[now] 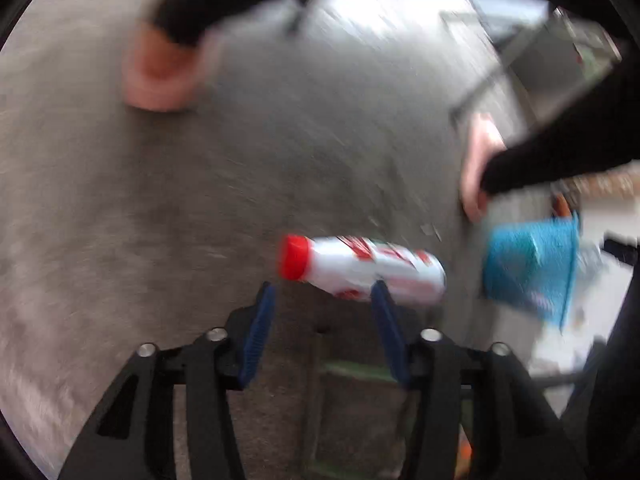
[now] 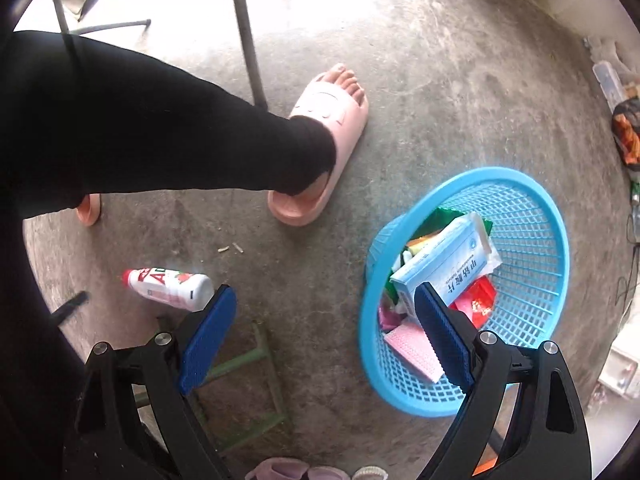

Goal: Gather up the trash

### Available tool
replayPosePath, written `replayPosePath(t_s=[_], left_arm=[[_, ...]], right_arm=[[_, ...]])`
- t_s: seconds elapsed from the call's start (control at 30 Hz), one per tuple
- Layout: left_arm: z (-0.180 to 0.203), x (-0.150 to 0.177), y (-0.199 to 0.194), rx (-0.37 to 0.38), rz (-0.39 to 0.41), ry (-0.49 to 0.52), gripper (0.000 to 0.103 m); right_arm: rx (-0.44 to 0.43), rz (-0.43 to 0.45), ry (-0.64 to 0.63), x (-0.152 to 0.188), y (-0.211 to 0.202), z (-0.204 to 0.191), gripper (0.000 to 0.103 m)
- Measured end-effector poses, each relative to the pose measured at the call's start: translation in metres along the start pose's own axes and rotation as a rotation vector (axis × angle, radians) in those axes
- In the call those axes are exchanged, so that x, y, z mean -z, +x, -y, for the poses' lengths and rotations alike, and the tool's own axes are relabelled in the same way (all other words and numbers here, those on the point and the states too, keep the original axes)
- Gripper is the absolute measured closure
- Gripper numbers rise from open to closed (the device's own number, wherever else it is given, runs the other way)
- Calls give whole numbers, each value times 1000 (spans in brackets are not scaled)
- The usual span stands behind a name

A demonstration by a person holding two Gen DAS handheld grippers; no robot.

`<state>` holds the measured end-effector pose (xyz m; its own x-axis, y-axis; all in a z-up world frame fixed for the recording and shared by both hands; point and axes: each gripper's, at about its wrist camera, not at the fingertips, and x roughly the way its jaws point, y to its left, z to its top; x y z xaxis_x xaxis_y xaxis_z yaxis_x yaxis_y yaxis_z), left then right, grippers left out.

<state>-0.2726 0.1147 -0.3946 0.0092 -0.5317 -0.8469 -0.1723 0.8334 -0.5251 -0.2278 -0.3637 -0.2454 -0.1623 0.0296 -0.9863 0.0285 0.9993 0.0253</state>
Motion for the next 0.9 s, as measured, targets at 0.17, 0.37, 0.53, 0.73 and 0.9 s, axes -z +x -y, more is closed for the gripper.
replayPosePath(t_s=[0.17,0.37,0.53,0.73,0.9], left_arm=[[-47,-8,60,273,-149,-479,44],[-60,4,98,245,-150,-788,38],[-70,-7,103,178,-33,-890,35],[-73,4,96,94,-44,-924,64],[-88,26,35,83,95,-926,64]], right_arm=[[-5,-7,12,0,0,-10,16],[-14,-15,-5,2,5,-12,16],[-18,-19,48,6,8,1,16],[-45,6,96,10,7,15,16],[-78,73,93,12,-7,19,16]])
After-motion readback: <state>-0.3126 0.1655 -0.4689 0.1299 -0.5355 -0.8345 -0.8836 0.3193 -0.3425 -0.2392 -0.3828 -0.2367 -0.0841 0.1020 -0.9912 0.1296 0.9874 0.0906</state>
